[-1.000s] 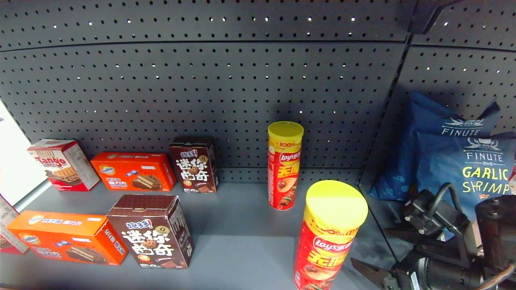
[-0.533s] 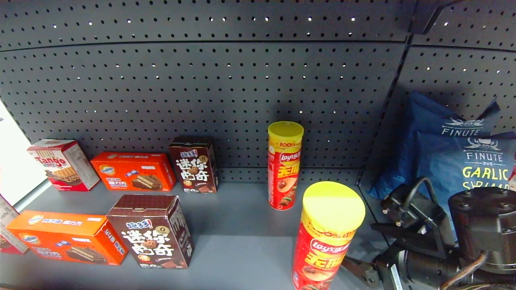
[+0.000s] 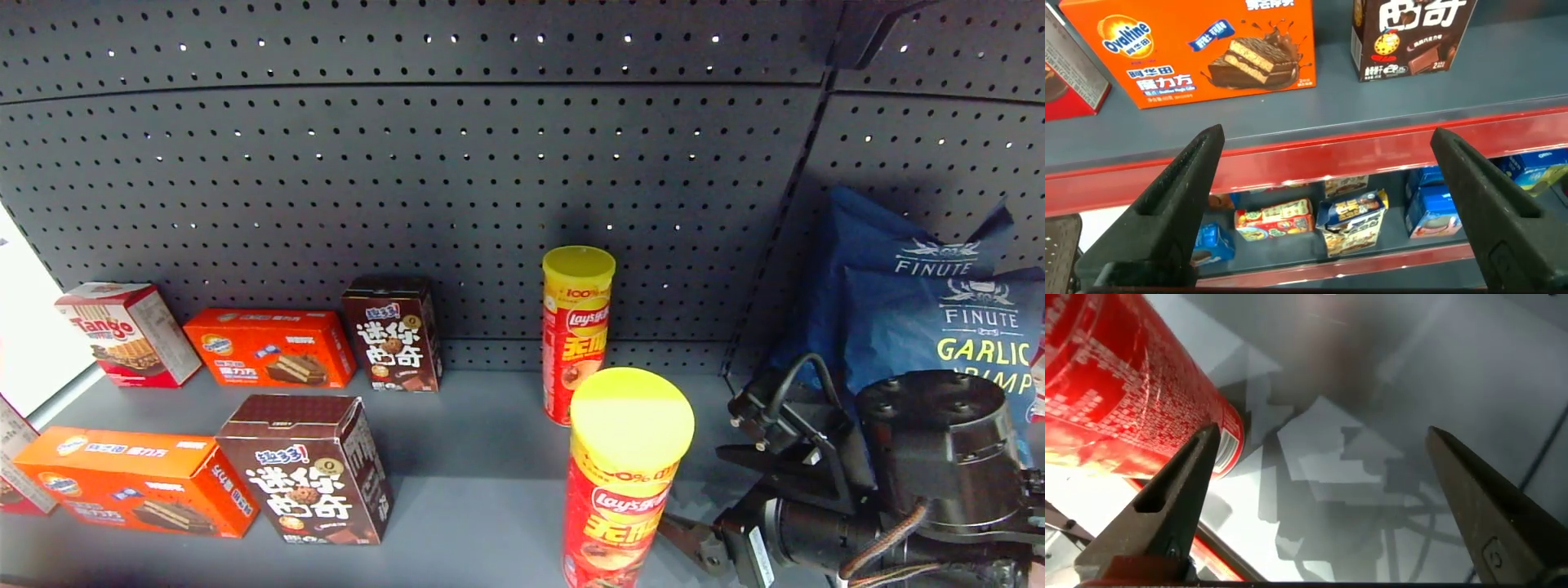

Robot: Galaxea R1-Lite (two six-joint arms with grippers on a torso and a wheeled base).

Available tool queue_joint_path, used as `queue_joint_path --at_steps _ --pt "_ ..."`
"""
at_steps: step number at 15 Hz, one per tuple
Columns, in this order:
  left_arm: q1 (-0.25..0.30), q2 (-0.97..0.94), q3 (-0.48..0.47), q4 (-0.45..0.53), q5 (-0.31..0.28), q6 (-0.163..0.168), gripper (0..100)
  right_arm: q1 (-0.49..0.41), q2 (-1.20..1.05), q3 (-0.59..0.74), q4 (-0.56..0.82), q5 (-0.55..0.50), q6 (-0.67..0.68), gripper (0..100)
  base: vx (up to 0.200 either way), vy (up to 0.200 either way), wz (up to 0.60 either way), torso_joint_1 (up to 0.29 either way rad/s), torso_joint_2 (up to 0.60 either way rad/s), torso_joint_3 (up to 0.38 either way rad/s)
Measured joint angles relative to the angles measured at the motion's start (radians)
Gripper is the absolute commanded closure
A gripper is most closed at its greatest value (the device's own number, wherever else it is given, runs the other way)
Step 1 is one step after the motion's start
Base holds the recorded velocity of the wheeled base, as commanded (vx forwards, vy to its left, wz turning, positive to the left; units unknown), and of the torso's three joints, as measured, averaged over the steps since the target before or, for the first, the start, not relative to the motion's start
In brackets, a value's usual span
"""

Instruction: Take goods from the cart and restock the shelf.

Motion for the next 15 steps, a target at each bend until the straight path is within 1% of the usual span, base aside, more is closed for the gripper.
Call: queue_joint_path --at_steps 2,5,15 --pt "0.0 0.0 0.0 0.0 0.0 -0.009 0 0.011 0.017 -0.012 -0.001 0.0 0.0 0 0.0 0.0 0.0 0.0 0.0 0.0" --pt "0.001 0.0 0.0 0.0 0.0 -0.013 0 0.022 0.035 -0.021 -0.002 0.001 0.0 0 0.0 0.0 0.0 0.0 0.0 0.0" --pt "0.0 0.0 0.0 0.0 0.0 -0.013 0 0.045 0.048 -0.024 -0.001 0.0 0.015 0 0.0 0.0 0.0 0.0 0.0 0.0"
